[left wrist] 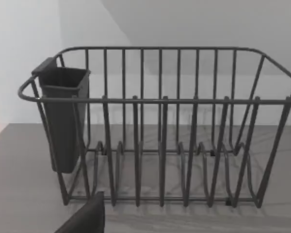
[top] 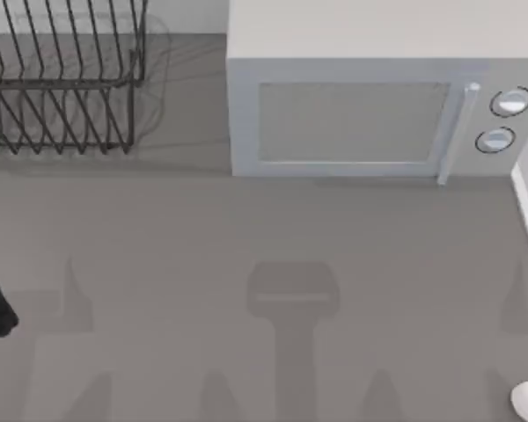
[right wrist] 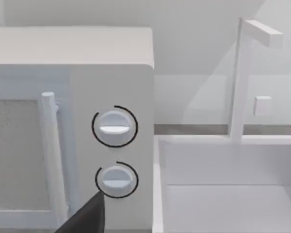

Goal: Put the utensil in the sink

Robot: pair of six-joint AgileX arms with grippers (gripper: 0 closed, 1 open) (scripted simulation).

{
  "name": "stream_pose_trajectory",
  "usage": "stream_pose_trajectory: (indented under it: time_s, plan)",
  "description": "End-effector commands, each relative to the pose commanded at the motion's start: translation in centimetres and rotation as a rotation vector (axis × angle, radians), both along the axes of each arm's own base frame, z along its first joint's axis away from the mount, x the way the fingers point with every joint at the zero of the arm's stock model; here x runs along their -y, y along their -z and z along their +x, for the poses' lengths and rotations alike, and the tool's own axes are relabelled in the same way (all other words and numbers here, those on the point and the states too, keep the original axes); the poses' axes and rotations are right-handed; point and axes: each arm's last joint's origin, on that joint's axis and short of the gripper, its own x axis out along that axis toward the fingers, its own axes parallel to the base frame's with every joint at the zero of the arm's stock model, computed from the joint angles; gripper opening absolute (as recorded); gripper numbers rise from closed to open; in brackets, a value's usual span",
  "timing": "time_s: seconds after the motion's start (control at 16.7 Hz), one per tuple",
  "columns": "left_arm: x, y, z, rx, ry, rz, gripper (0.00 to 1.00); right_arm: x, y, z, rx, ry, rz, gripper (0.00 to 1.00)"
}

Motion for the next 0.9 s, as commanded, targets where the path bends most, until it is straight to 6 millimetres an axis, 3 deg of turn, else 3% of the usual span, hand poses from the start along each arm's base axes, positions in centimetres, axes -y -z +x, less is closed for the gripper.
stream_pose_trajectory:
  time_s: [0.24,0.42,0.66,0.9]
  plan:
    - [0.0,0.0,0.0,0.0,0.0,0.0,1.0,0.1,-0.4,0.0,-0.022,0.008,-0.03,1.0]
    - [0.0,0.0,0.0,0.0,0.0,0.0,1.0,0.2,-1.5,0.2,-0.138,0.015,-0.152,1.0]
    - [0.0,0.0,0.0,0.0,0.0,0.0,1.0,0.6,-2.5,1.5,-0.465,-0.061,-0.442,1.0]
    - [0.0,0.0,0.0,0.0,0.0,0.0,1.0,1.3,-1.9,3.6,-0.895,-0.356,-0.815,1.0]
